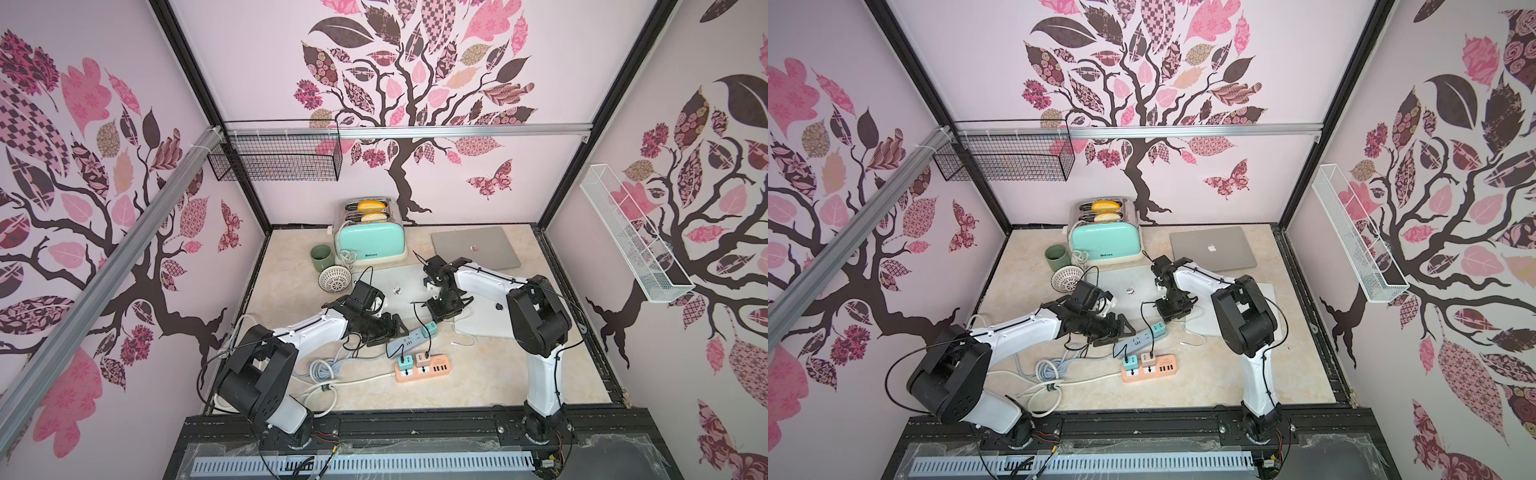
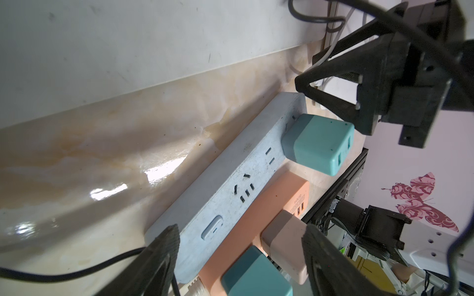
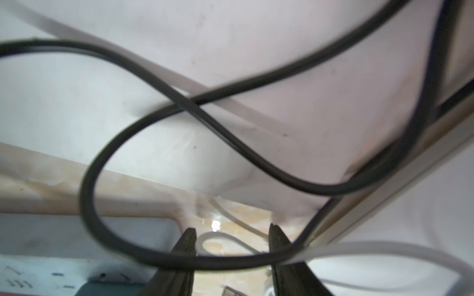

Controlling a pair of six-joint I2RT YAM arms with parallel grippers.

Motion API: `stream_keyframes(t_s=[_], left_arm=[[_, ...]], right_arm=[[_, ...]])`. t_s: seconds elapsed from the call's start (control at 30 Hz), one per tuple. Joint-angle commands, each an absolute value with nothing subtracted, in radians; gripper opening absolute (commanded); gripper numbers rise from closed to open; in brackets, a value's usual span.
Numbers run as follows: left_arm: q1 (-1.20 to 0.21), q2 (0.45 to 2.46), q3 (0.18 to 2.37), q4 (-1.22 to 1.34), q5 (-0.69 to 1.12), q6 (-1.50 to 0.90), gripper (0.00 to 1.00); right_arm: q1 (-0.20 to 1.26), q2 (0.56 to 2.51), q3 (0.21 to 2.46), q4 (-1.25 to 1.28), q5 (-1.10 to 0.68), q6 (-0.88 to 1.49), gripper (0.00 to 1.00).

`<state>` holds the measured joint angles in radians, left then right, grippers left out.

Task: Unplug the laptop charger
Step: Adjust the charging cable at the center of the board.

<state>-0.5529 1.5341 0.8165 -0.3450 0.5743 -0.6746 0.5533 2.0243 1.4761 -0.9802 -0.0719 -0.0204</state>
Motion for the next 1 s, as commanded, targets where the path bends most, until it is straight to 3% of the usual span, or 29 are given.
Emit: stream_keyframes(t_s=[0.0,0.3,0.57,0.8,0.97], left_arm=[[-0.550,1.537,0.822,-0.334,0.589,-0.667,0.79],[-0.549,1.537,0.820,-0.337,0.591,-0.669,0.79],[-0.546,1.544,0.824,-0.346,0.591,-0.666,0.79],[-0.543,1.557,0.832,-0.367,0.583,-0.645,0.79],[-0.542,1.567,0.840,-0.406,0.563,-0.614,0.79]], right_arm=[[0.560,2.027,1.473,-0.959,-0.026,-0.032,0.48],[0.575,2.051,1.474,-0.955,-0.015,-0.035,0.39],[0.623,2.057,1.452,-0.953,-0.027,-0.038,0.25],[0.637,2.049,1.463,-0.974,-0.007,-0.035,0.00],[0.643,2.049,1.496,-0.997,0.004,-0.028,0.00]])
